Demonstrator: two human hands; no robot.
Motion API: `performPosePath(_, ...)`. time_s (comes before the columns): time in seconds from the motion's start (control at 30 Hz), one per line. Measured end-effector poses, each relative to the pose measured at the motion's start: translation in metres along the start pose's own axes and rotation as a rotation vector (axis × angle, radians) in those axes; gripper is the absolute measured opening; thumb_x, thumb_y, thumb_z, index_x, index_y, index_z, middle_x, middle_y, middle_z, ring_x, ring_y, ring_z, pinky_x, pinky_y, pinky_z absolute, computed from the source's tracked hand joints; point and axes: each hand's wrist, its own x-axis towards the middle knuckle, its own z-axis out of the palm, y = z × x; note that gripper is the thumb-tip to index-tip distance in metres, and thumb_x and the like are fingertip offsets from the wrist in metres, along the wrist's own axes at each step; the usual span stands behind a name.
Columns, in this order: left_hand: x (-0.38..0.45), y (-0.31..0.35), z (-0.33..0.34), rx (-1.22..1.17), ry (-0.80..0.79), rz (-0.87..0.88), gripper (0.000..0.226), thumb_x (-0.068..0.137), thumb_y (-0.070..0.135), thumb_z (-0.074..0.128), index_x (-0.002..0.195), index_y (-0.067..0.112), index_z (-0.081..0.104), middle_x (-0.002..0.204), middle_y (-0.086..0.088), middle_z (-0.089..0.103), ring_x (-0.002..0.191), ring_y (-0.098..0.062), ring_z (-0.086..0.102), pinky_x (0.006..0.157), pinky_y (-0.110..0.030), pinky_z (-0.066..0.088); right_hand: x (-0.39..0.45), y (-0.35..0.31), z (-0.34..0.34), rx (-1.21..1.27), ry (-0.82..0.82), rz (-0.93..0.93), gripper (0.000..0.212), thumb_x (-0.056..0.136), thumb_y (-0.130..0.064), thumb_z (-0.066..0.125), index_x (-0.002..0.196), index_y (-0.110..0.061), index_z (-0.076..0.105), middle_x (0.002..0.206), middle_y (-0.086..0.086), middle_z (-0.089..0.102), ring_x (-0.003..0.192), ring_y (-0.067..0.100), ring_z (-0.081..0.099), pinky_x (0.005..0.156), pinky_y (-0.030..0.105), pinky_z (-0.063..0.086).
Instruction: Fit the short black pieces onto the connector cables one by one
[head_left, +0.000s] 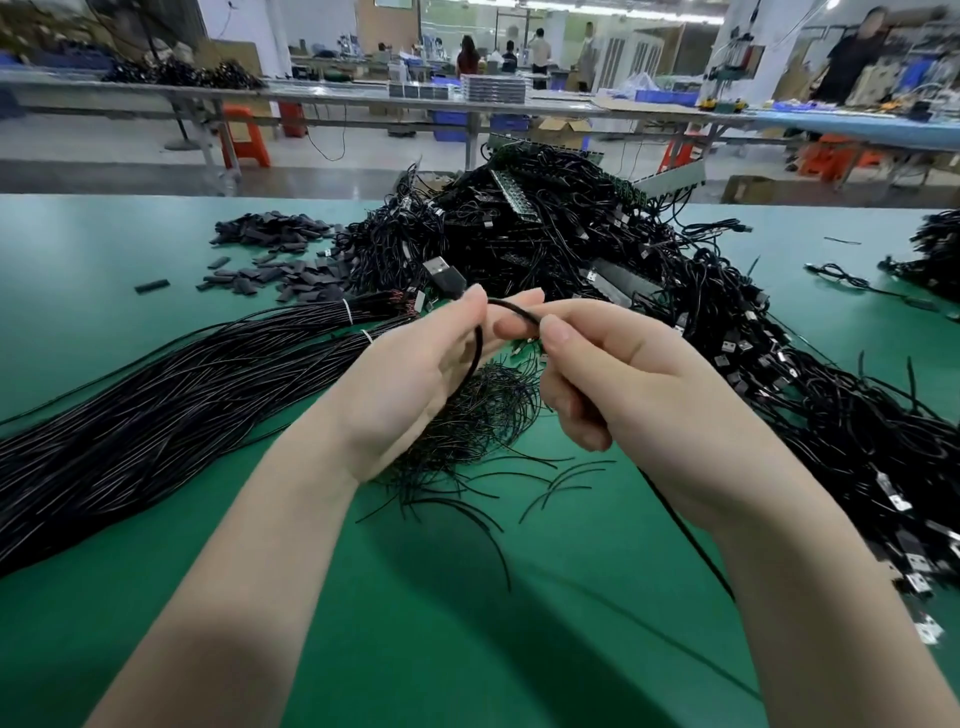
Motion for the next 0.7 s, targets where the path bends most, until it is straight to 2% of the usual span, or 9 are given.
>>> performPosePath(0.07, 0.001, -0.001, 0.0, 0.016, 0.012, 0.021, 0.043, 0.1, 0.037, 0.03, 0.115, 0.022, 0.068, 0.134, 0.011, 0.061, 0.129, -0.002, 0.051, 0.118, -0.034, 0.025, 0.0, 0.002, 0.003, -0.027, -0.023, -0.011, 0.029, 0.103, -0.02, 0.042, 0.104, -0.027, 0.069, 0.056, -0.008, 0.045, 0.051, 0.01, 0.035, 0.047, 0.019, 0.029)
performPosePath(0.13, 0.0, 0.0, 0.002, -0.054, 0.004, 0.025, 0.045, 0.103, 0.035, 0.024, 0.122, 0.023, 0.062, 0.135, 0.006, 0.061, 0.129, -0.002, 0.05, 0.117, -0.033, 0.024, 0.001, 0.005, 0.005, -0.018, -0.067, -0.006, 0.028, 0.104, -0.02, 0.041, 0.106, -0.025, 0.068, 0.056, -0.009, 0.047, 0.052, 0.012, 0.036, 0.048, 0.019, 0.03)
performPosePath(0.2, 0.001, 0.005, 0.003, -0.216, 0.003, 0.032, 0.048, 0.103, 0.037, 0.02, 0.126, 0.02, 0.059, 0.131, 0.001, 0.064, 0.126, -0.007, 0.054, 0.111, -0.032, 0.035, 0.002, 0.011, 0.007, 0.025, -0.149, 0.01, 0.028, 0.104, -0.02, 0.04, 0.103, -0.022, 0.068, 0.058, -0.007, 0.051, 0.053, 0.015, 0.04, 0.05, 0.019, 0.034)
performPosePath(0.3, -0.001, 0.015, 0.0, -0.454, -0.044, 0.036, 0.055, 0.101, 0.038, 0.02, 0.124, 0.013, 0.063, 0.123, -0.007, 0.068, 0.119, -0.017, 0.062, 0.097, -0.029, 0.052, 0.004, 0.026, 0.009, 0.076, -0.383, 0.097, 0.027, 0.103, -0.024, 0.042, 0.102, -0.015, 0.068, 0.06, -0.005, 0.051, 0.053, 0.014, 0.043, 0.051, 0.018, 0.038)
performPosePath(0.4, -0.008, 0.024, -0.004, -0.44, -0.122, 0.032, 0.056, 0.094, 0.039, 0.028, 0.105, 0.015, 0.077, 0.108, -0.008, 0.074, 0.104, -0.02, 0.07, 0.082, -0.029, 0.058, 0.007, 0.043, 0.012, -0.012, -0.495, 0.251, 0.031, 0.101, -0.035, 0.046, 0.087, -0.023, 0.071, 0.056, -0.005, 0.039, 0.049, 0.012, 0.036, 0.048, 0.019, 0.036)
performPosePath(0.5, -0.019, 0.03, -0.008, -0.223, -0.237, -0.033, 0.05, 0.088, 0.041, 0.036, 0.074, 0.019, 0.078, 0.072, -0.005, 0.075, 0.07, -0.021, 0.072, 0.065, -0.025, 0.057, 0.012, 0.051, 0.005, -0.184, -0.349, 0.328, 0.042, 0.082, -0.059, 0.062, 0.06, -0.023, 0.061, 0.055, -0.003, 0.034, 0.047, 0.012, 0.028, 0.046, 0.023, 0.026)
performPosePath(0.57, -0.021, 0.028, -0.008, -0.015, -0.333, -0.116, 0.049, 0.088, 0.039, 0.037, 0.064, 0.017, 0.074, 0.057, -0.005, 0.068, 0.053, -0.021, 0.066, 0.057, -0.023, 0.053, 0.013, 0.049, -0.007, -0.223, -0.168, 0.308, 0.051, 0.07, -0.068, 0.066, 0.057, -0.021, 0.05, 0.056, -0.002, 0.033, 0.048, 0.013, 0.025, 0.046, 0.024, 0.022)
performPosePath(0.63, -0.016, 0.022, -0.005, 0.227, -0.389, -0.27, 0.053, 0.089, 0.042, 0.031, 0.07, 0.019, 0.075, 0.058, -0.006, 0.069, 0.051, -0.019, 0.064, 0.054, -0.021, 0.049, 0.013, 0.044, -0.019, -0.112, -0.04, 0.269, 0.049, 0.079, -0.062, 0.061, 0.06, -0.017, 0.052, 0.053, -0.005, 0.031, 0.048, 0.014, 0.022, 0.045, 0.024, 0.018)
performPosePath(0.7, -0.01, 0.015, 0.001, 0.357, -0.4, -0.397, 0.05, 0.095, 0.046, 0.027, 0.095, 0.025, 0.072, 0.074, -0.003, 0.075, 0.065, -0.014, 0.069, 0.06, -0.016, 0.049, 0.011, 0.034, -0.024, 0.017, -0.005, 0.22, 0.043, 0.092, -0.048, 0.053, 0.067, -0.015, 0.065, 0.05, -0.01, 0.031, 0.046, 0.01, 0.021, 0.043, 0.021, 0.018)
